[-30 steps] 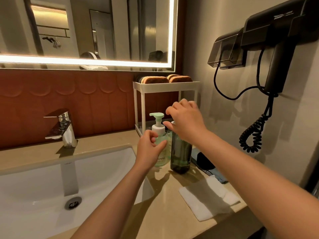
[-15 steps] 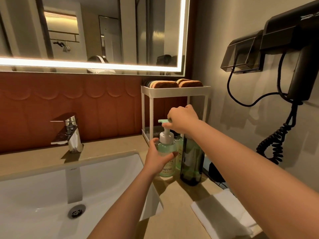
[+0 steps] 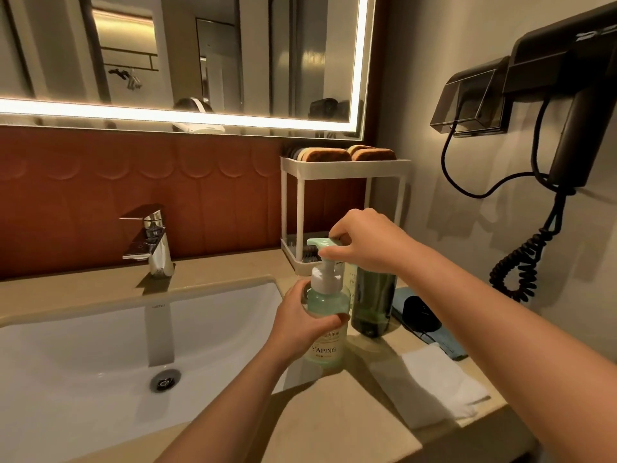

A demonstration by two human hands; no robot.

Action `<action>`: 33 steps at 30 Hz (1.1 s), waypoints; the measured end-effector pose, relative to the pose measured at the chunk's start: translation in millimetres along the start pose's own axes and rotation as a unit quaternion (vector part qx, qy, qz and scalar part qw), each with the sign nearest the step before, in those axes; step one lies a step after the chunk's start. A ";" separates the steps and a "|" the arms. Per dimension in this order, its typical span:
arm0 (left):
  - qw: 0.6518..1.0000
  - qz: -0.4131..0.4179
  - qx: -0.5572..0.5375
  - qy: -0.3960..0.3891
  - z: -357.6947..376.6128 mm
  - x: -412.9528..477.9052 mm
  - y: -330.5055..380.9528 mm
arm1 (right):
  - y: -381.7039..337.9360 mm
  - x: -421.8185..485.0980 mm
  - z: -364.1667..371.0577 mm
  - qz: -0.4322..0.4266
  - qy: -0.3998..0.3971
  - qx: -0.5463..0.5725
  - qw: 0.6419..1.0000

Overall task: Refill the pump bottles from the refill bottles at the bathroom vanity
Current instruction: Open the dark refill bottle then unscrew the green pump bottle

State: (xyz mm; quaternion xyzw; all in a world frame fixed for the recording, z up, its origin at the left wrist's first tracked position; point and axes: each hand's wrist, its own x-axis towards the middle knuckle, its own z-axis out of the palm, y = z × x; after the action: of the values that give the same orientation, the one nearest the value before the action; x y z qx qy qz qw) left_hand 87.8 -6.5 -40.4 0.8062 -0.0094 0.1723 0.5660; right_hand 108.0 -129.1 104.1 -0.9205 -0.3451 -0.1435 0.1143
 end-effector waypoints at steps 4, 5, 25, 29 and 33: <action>0.999 -0.007 -0.028 0.020 0.8 -22.2 -1.2 | -3.7 -20.7 7.8 0.005 0.004 0.132 0.991; 0.999 -0.008 -0.029 0.025 0.0 -26.2 -0.9 | -3.3 -24.5 13.3 0.011 0.001 0.141 0.990; 1.000 0.007 -0.018 -0.013 11.3 -42.1 4.4 | 4.4 -46.2 50.7 0.052 0.036 0.168 0.984; 0.999 0.010 -0.034 -0.027 10.6 -40.4 2.2 | 5.9 -46.5 50.4 0.031 0.030 0.207 0.977; 0.998 0.006 -0.044 -0.040 9.3 -38.9 0.4 | 10.1 -46.4 51.5 0.019 0.025 0.218 0.975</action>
State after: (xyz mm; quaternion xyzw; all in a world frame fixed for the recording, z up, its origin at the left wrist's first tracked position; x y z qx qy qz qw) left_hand 53.6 -22.1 -54.0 0.7868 -0.0443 0.1428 0.5988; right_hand 90.8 -148.5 39.0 -0.8761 -0.3474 -0.0853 0.3233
